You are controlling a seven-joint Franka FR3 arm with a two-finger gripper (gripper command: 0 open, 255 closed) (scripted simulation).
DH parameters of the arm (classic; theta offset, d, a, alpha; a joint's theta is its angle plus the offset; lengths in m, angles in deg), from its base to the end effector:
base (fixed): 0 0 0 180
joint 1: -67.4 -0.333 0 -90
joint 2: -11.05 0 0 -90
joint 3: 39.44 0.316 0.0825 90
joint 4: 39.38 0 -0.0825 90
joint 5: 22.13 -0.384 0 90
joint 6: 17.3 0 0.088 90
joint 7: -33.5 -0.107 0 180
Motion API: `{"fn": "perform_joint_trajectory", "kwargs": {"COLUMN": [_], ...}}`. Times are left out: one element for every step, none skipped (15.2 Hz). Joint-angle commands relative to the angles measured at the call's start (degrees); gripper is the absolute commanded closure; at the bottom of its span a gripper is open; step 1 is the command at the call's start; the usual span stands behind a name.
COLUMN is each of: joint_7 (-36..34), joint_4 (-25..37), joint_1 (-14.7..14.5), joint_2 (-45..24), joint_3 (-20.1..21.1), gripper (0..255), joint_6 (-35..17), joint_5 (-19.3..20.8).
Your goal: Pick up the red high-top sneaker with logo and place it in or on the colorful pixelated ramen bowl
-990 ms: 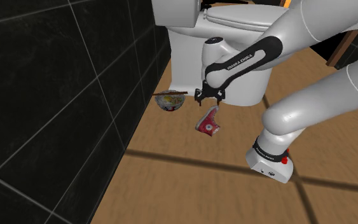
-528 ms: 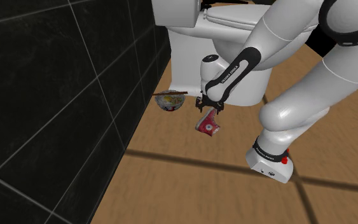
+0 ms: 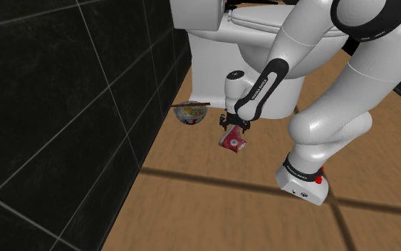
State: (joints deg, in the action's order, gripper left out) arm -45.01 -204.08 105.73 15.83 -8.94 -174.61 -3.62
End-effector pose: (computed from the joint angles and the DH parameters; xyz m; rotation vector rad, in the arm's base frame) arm 0.3426 -0.0402 0.2064 2.4503 -1.6895 0.0594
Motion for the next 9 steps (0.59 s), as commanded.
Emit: {"fn": "perform_joint_trajectory", "kwargs": {"joint_7": [-0.47,-0.48,-0.48,-0.48,-0.48,-0.46,-0.46,-0.46,-0.47], "joint_4": [0.03,0.03,0.03,0.03,0.03,0.02,0.02,0.02,0.03], "joint_1": [0.29,0.29,0.29,0.29,0.29,0.28,0.28,0.28,0.28], "joint_2": [-0.38,-0.38,-0.38,-0.38,-0.38,-0.37,-0.37,-0.37,-0.38], "joint_3": [0.01,0.01,0.01,0.01,0.01,0.01,0.01,0.01,0.01], "gripper": [0,0,0,0,0,0,255,255,255], "joint_6": [-0.31,-0.31,-0.31,-0.31,-0.31,-0.3,-0.3,-0.3,-0.3], "joint_5": [0.8,0.81,0.81,0.81,0.81,0.77,0.77,0.77,0.79]}}
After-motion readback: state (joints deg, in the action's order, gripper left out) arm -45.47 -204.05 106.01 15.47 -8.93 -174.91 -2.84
